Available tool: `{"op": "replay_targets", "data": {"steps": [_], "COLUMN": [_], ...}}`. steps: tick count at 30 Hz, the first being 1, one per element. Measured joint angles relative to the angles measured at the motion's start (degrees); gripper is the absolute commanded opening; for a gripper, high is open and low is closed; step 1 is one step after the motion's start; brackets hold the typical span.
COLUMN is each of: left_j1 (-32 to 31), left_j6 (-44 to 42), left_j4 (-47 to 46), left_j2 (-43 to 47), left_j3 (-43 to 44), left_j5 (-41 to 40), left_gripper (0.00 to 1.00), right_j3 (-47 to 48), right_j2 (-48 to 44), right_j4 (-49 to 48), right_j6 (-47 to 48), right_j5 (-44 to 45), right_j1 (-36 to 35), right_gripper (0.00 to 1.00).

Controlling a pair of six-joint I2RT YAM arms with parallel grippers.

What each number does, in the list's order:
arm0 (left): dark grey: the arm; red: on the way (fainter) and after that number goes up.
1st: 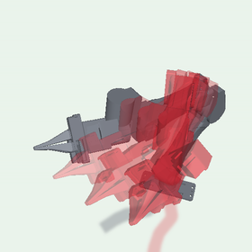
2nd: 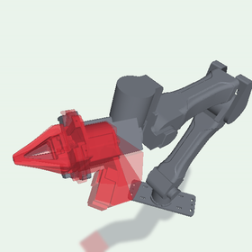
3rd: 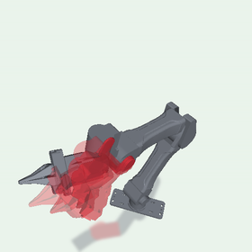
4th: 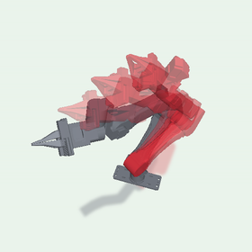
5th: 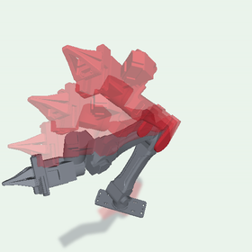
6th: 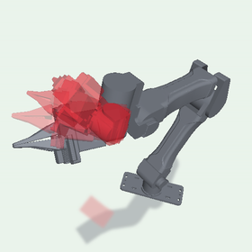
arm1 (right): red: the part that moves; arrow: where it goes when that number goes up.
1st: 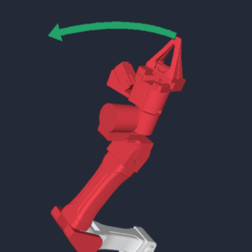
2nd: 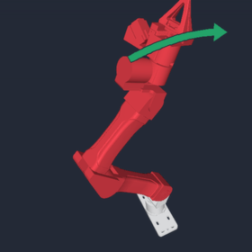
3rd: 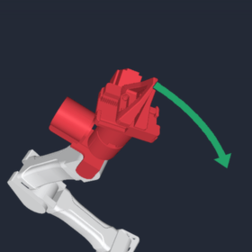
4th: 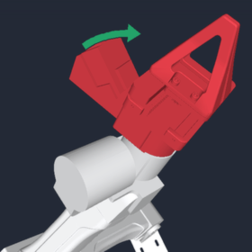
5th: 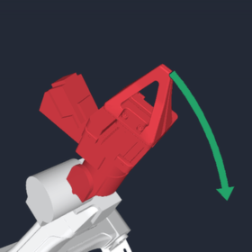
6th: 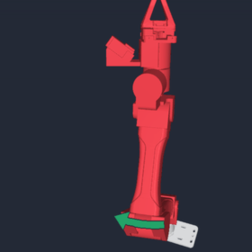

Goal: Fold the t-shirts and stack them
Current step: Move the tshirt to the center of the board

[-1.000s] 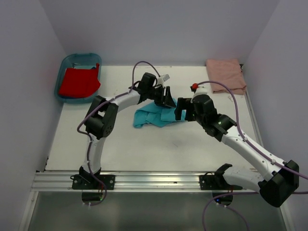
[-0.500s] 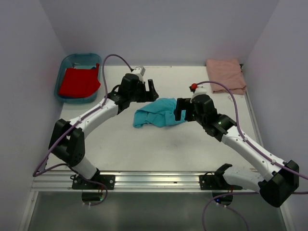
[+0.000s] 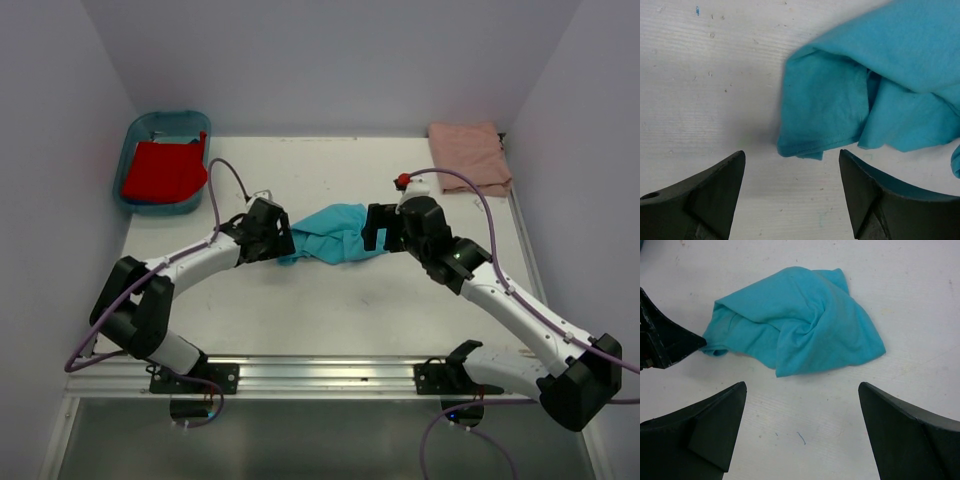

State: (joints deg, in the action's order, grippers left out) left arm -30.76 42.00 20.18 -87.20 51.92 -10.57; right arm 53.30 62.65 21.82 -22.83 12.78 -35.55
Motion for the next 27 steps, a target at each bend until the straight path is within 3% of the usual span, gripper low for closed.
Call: {"op": "replay_targets", "data": {"steps": [13, 18, 23, 27], "left_j1": [-0.1, -0.1, -1.0, -4.5], "left_j6": [-2.1, -2.4, -3.1, -3.9], "left_j4": [-7.1, -8.8, -6.6, 0.6], "left_j2": [-7.7, -8.7, -7.3, -1.0], "left_j3": [-1.2, -0.8, -0.4, 3.1], "left_j5": [2.4, 3.3, 1.9, -1.8], "left_gripper": [0.53, 0.00, 0.00, 0.00], "right_j3": [0.0, 0.0, 0.0, -0.2], "right_j2": [-0.2, -0.2, -0.7, 0.1], "right_j4": [0.0, 0.1, 0.1, -0.5], "right_j6": [0.0, 0.0, 0.0, 0.0], "right_j5": [0.2, 0.3, 1.4, 2.7], "right_j1": [0.0, 0.0, 0.0, 0.0], "right_gripper": [0.99, 0.99, 0.99, 0.99]}}
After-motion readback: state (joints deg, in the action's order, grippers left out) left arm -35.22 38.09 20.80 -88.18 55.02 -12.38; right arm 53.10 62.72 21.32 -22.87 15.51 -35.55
